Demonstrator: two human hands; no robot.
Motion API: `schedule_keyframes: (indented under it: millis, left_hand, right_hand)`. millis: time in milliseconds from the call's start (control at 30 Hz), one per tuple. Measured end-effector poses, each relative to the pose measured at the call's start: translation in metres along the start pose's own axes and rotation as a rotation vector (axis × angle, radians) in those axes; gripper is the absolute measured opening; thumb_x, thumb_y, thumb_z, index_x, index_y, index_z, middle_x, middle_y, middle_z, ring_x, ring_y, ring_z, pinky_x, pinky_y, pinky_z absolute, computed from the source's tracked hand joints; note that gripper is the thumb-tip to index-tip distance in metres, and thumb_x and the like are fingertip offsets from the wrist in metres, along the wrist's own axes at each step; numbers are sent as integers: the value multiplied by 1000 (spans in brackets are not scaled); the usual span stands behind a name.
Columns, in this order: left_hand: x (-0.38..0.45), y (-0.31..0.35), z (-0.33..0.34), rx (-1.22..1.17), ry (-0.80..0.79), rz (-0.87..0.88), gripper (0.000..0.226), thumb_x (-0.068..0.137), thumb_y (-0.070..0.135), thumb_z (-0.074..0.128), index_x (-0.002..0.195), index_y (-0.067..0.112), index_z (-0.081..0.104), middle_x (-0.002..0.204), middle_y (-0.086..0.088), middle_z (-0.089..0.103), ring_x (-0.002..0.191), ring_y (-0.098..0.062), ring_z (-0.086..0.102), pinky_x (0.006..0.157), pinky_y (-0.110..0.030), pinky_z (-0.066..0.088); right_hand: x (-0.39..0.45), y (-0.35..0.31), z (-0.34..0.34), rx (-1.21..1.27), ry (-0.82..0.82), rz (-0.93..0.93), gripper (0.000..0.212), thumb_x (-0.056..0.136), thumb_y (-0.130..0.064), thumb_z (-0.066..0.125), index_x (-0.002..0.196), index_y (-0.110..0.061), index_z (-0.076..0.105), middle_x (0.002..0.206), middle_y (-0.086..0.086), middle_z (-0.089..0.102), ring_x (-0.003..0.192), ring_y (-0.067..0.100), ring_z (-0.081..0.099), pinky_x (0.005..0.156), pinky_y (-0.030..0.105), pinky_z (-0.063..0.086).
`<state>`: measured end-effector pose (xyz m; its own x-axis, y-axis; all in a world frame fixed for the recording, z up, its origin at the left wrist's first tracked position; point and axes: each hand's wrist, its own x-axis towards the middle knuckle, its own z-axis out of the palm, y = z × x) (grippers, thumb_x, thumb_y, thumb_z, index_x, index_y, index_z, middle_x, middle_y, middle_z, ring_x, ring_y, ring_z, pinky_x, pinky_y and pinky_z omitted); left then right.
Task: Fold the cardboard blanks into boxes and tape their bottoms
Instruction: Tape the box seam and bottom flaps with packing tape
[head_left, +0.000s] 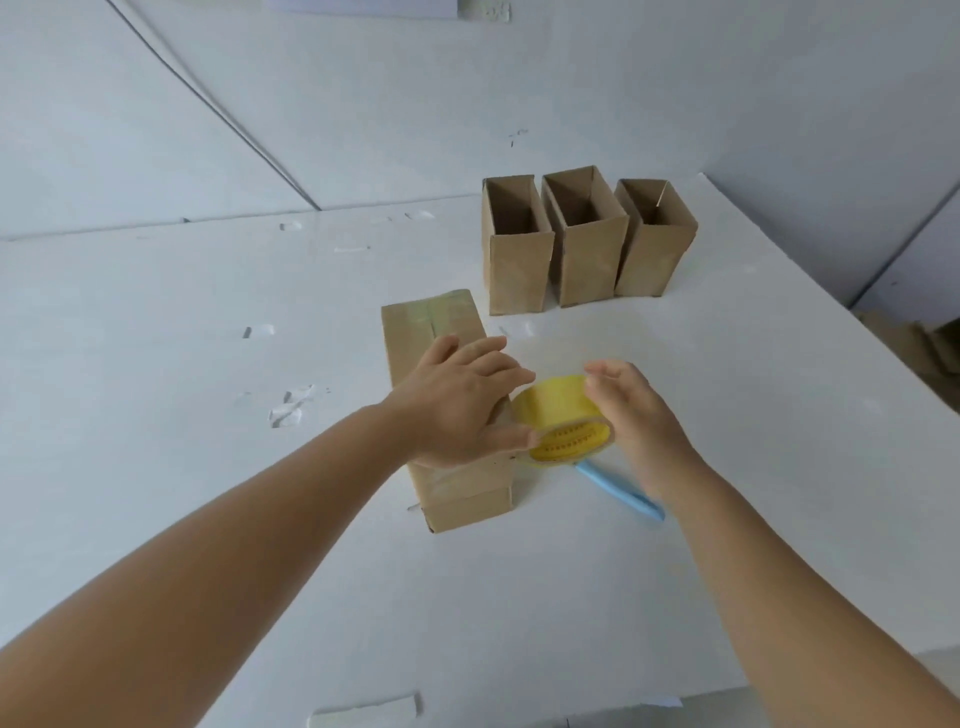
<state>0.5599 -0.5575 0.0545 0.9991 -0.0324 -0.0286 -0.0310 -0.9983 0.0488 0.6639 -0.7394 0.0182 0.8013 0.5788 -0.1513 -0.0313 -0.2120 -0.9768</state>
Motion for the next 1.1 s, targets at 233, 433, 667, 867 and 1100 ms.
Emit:
schedule_keyframes:
  millis: [233, 433, 667, 867, 1100]
  left_hand:
    - [0, -1, 3, 8, -13, -3, 86, 76, 74, 2, 144, 32, 34, 137, 14, 43, 145, -13, 11, 115, -39, 8]
    - [0, -3, 6, 11, -34, -19, 85, 78, 71, 1, 148, 31, 28, 134, 13, 44, 145, -13, 12, 114, -38, 5]
    - [18, -2, -26, 14, -260, -24, 84, 80, 73, -6, 146, 35, 30, 130, 13, 46, 140, -14, 18, 113, -36, 6]
    - [78, 19, -43, -154, -558, -7, 51, 92, 46, 53, 140, 35, 41, 107, 15, 57, 105, -9, 51, 93, -28, 37]
    - [98, 17, -24, -521, -659, -51, 12, 80, 31, 70, 92, 33, 67, 84, 5, 75, 78, -7, 71, 76, -25, 52]
  right_hand:
    - [9, 8, 16, 385, 17, 30, 21, 74, -42, 64, 86, -24, 64, 80, -4, 61, 74, 12, 57, 60, 28, 47]
    - [17, 13, -5, -381, 111, 39, 13, 76, -42, 72, 83, -36, 62, 100, -6, 54, 91, 11, 55, 78, 25, 43]
    - [19, 6, -14, -477, 128, -12, 17, 75, -43, 72, 87, -39, 60, 104, -4, 47, 98, 15, 49, 76, 24, 37]
    - [17, 1, -17, -556, 109, -74, 20, 74, -47, 71, 89, -39, 60, 100, -4, 46, 102, 18, 48, 83, 30, 42]
    - [18, -7, -19, -595, 147, -143, 36, 73, -47, 71, 102, -32, 56, 103, -6, 48, 102, 15, 47, 81, 28, 42]
